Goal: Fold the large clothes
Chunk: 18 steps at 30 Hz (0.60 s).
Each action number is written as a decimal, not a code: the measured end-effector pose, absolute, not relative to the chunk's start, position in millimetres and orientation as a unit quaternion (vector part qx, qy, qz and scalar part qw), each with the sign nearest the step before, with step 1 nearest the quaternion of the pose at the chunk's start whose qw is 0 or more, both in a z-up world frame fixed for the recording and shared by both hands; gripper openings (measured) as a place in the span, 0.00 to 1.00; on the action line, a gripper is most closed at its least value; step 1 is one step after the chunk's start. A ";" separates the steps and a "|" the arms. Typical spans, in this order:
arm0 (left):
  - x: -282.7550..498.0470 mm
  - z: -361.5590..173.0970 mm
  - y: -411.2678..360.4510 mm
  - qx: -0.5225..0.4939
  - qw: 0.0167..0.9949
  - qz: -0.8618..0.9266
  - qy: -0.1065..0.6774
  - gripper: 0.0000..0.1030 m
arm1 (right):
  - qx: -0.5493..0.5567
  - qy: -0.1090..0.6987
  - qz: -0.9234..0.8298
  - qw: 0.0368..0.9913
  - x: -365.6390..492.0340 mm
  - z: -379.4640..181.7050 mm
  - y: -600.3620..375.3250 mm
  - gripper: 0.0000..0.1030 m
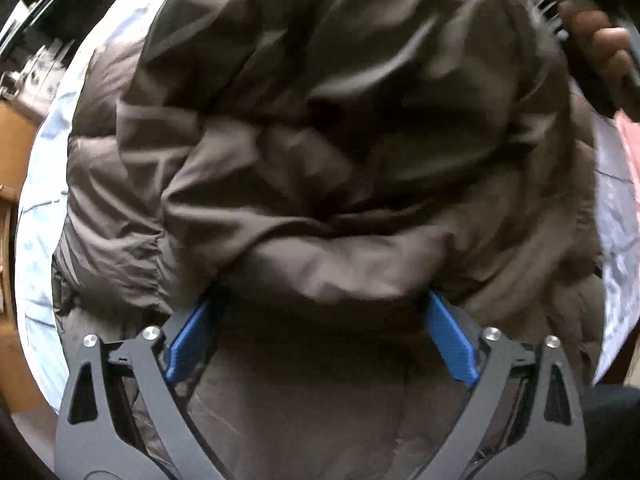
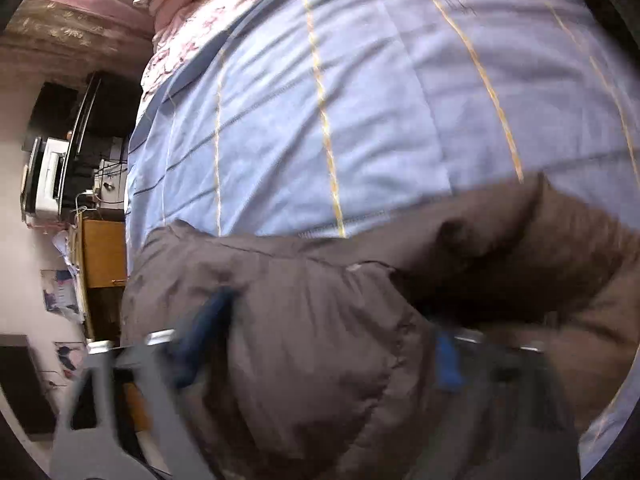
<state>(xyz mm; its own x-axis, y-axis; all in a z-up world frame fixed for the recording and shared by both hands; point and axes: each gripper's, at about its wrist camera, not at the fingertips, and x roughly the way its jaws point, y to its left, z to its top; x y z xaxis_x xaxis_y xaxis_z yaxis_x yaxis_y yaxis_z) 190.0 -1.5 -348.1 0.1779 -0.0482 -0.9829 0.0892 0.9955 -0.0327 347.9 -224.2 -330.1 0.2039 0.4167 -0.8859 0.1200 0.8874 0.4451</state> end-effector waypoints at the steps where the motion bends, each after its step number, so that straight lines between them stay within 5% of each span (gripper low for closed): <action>1: 193.2 -349.7 -0.5 0.015 0.771 -0.039 0.636 0.98 | 0.213 0.614 0.102 0.753 348.2 -324.0 -221.2 0.42; 5: 206.3 -348.9 -11.5 0.064 0.799 -0.022 0.598 0.98 | 0.201 0.557 0.108 0.799 345.6 -291.2 -213.7 0.27; 10: 221.6 -349.4 -15.6 0.073 0.822 -0.006 0.565 0.98 | 0.129 0.408 0.144 0.892 328.8 -221.9 -202.2 0.23; 18: 216.2 -306.5 8.7 0.051 0.854 0.022 0.518 0.98 | -0.015 0.356 0.165 0.920 280.3 -195.4 -190.3 0.21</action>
